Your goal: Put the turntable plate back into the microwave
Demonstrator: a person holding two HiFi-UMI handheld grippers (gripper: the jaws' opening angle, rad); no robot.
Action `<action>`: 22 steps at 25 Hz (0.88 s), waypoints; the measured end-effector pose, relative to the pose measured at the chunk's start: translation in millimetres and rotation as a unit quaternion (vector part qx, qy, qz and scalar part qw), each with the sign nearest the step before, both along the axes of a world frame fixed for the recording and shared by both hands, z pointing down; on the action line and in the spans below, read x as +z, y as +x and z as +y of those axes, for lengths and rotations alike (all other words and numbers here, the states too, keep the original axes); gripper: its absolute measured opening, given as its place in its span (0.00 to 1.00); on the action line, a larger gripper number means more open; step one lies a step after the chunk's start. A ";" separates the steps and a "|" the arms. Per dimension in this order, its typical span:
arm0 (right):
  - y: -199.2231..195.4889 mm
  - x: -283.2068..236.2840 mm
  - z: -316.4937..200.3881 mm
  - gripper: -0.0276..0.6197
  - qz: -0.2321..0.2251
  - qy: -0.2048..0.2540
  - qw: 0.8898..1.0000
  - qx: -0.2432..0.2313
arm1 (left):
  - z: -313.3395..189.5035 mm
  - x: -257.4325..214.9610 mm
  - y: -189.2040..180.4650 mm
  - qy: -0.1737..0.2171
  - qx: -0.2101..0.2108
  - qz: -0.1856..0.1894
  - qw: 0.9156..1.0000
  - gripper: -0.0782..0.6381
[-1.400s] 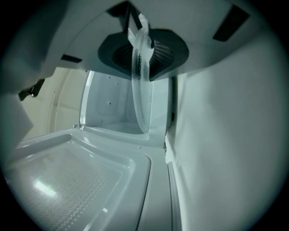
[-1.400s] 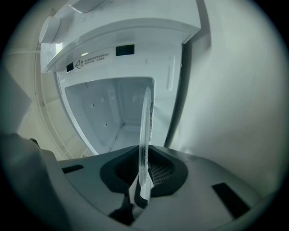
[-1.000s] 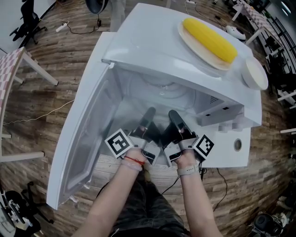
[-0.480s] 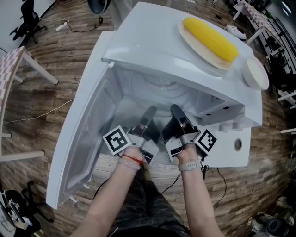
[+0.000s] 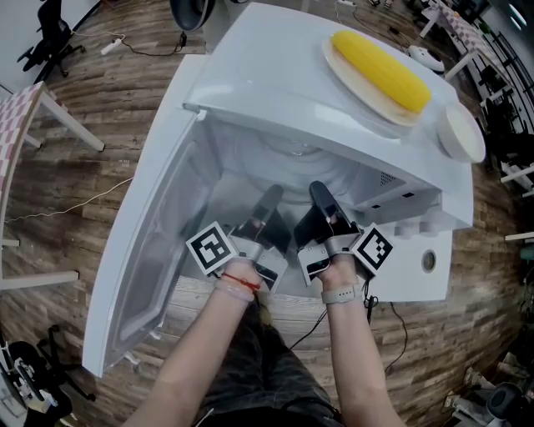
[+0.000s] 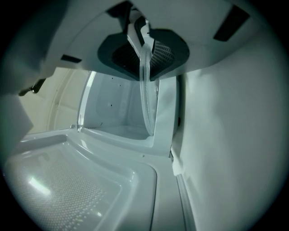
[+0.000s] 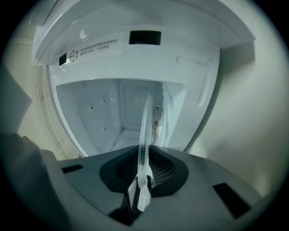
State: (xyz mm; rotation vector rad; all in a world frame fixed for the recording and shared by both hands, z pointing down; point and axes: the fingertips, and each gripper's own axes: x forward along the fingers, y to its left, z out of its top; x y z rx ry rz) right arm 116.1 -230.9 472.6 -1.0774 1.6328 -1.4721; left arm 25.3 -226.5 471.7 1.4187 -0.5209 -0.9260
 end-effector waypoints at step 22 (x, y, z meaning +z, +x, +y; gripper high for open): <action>-19.4 13.6 27.1 0.13 -0.009 -0.028 0.998 -0.047 | -14.3 11.7 3.9 -0.026 -0.002 -0.027 0.999 0.19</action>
